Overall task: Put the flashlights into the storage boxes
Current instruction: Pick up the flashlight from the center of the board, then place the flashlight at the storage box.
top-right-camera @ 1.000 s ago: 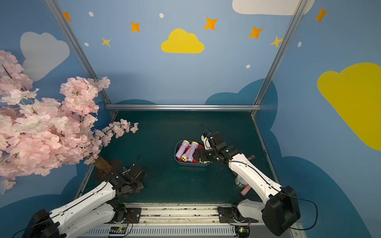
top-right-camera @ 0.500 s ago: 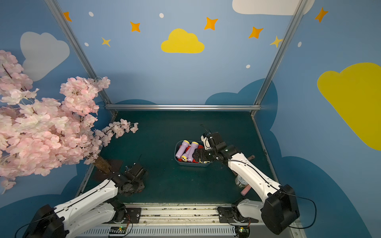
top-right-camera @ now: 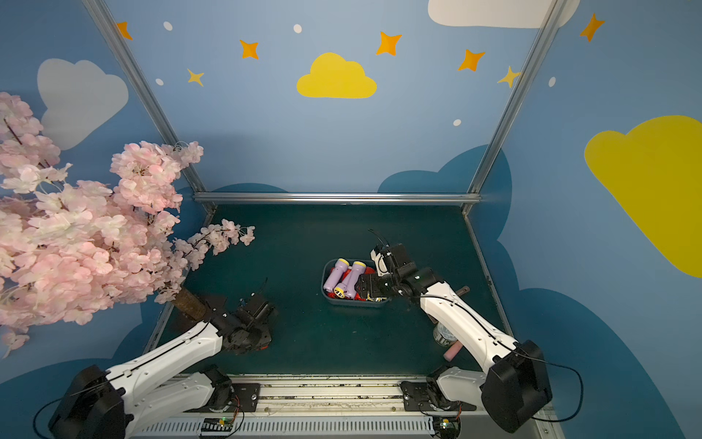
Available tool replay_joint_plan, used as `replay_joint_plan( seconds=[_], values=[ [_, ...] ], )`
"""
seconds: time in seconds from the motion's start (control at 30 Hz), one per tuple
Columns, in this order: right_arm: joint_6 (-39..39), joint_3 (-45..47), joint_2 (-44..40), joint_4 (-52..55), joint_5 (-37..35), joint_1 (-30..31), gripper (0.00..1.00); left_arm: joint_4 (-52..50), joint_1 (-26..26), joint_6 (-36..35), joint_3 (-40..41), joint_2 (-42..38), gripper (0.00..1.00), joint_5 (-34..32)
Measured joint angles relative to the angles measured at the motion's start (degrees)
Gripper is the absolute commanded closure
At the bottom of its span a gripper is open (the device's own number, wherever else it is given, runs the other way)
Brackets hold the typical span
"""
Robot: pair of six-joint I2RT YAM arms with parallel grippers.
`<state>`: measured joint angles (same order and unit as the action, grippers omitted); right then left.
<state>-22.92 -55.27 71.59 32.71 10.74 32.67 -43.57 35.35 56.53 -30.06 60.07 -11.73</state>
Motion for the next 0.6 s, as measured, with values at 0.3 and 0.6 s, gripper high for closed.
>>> replay_joint_plan(
  seconds=[0.3, 0.6],
  values=[
    [-0.1, 1.7, -2.9, 1.5, -2.7, -1.1, 0.07, 0.2, 4.4, -3.7, -12.3, 7.7, 0.75, 0.1],
    [-0.2, 4.1, -6.8, 3.5, -3.9, -3.9, 0.07, 1.2, 9.2, -10.5, -32.4, 24.1, 0.75, -0.5]
  ],
)
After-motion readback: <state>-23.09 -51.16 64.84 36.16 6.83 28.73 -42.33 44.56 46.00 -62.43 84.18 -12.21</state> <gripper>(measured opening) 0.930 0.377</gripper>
